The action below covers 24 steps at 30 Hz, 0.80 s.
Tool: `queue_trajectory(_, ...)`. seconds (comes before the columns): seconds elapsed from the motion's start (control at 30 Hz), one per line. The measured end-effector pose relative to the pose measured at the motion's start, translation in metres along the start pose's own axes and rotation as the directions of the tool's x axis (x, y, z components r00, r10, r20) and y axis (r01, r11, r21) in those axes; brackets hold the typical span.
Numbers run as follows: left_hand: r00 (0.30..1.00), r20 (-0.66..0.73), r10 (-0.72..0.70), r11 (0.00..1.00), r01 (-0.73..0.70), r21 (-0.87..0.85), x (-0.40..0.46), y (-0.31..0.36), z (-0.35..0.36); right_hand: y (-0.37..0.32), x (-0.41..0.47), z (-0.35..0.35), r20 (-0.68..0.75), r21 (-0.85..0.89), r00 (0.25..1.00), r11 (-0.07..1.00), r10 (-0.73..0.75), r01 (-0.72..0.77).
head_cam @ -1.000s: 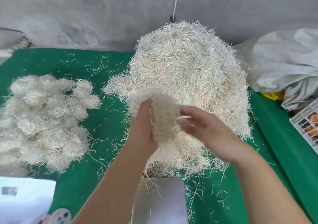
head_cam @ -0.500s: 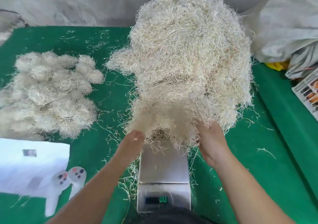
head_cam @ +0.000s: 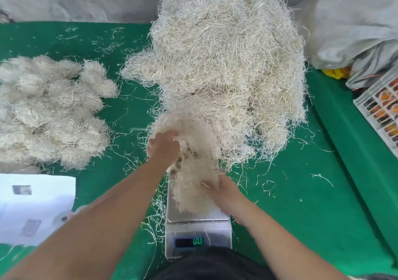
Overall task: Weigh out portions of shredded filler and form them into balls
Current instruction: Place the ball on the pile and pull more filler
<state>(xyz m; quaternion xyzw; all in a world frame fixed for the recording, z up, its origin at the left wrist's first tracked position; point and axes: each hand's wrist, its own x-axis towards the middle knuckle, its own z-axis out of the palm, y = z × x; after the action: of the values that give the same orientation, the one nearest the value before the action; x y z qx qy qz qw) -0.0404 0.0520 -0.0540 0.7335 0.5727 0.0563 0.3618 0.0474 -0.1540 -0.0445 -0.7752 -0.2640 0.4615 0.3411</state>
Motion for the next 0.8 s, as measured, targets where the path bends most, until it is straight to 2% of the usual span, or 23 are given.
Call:
queue_trajectory(0.07, 0.996, -0.061, -0.065, 0.996, 0.061, -0.068, -0.021, -0.009, 0.002, 0.005, 0.005, -0.001, -0.106, -0.306, 0.994, 0.951, 0.015, -0.047)
queue_trajectory(0.13, 0.987, -0.094, -0.127, 0.982, 0.112, -0.155, -0.046, -0.021, 0.004, 0.007, 0.010, -0.004, -0.205, -0.398, 0.977, 0.908, 0.054, -0.134)
queue_trajectory(0.17, 0.984, -0.118, -0.133, 0.974, 0.109, -0.197, -0.061, -0.027, 0.003, 0.006, 0.012, -0.007, -0.198, -0.345, 0.978, 0.929, 0.069, -0.136)
queue_trajectory(0.23, 0.979, -0.183, -0.086, 0.970, 0.040, -0.241, -0.088, -0.037, 0.000, 0.004, 0.014, -0.021, -0.140, -0.049, 0.987, 0.995, 0.078, -0.086)
queue_trajectory(0.3, 0.972, -0.230, 0.035, 0.982, -0.076, -0.174, -0.110, -0.043, -0.003, 0.000, 0.013, -0.037, -0.149, 0.207, 0.988, 0.978, 0.038, -0.006)
queue_trajectory(0.37, 0.952, -0.260, 0.163, 0.977, -0.192, -0.088, -0.121, -0.042, -0.003, -0.003, 0.008, -0.045, -0.201, 0.223, 0.979, 0.973, -0.020, 0.066)
queue_trajectory(0.47, 0.921, -0.205, 0.330, 0.940, -0.341, -0.020, -0.131, -0.034, -0.003, 0.000, -0.003, -0.041, -0.241, 0.013, 0.952, 0.980, -0.191, 0.200)
queue_trajectory(0.57, 0.883, -0.091, 0.461, 0.887, -0.461, 0.027, -0.138, -0.027, 0.002, 0.001, -0.020, -0.029, -0.187, -0.207, 0.916, 0.926, -0.355, 0.316)
queue_trajectory(0.67, 0.855, -0.009, 0.519, 0.850, -0.515, 0.107, -0.141, -0.023, 0.007, -0.001, -0.032, -0.020, -0.106, -0.405, 0.846, 0.800, -0.522, 0.442)
queue_trajectory(0.8, 0.839, 0.044, 0.543, 0.818, -0.540, 0.200, -0.144, -0.022, 0.007, -0.003, -0.041, -0.014, -0.049, -0.525, 0.809, 0.704, -0.586, 0.479)
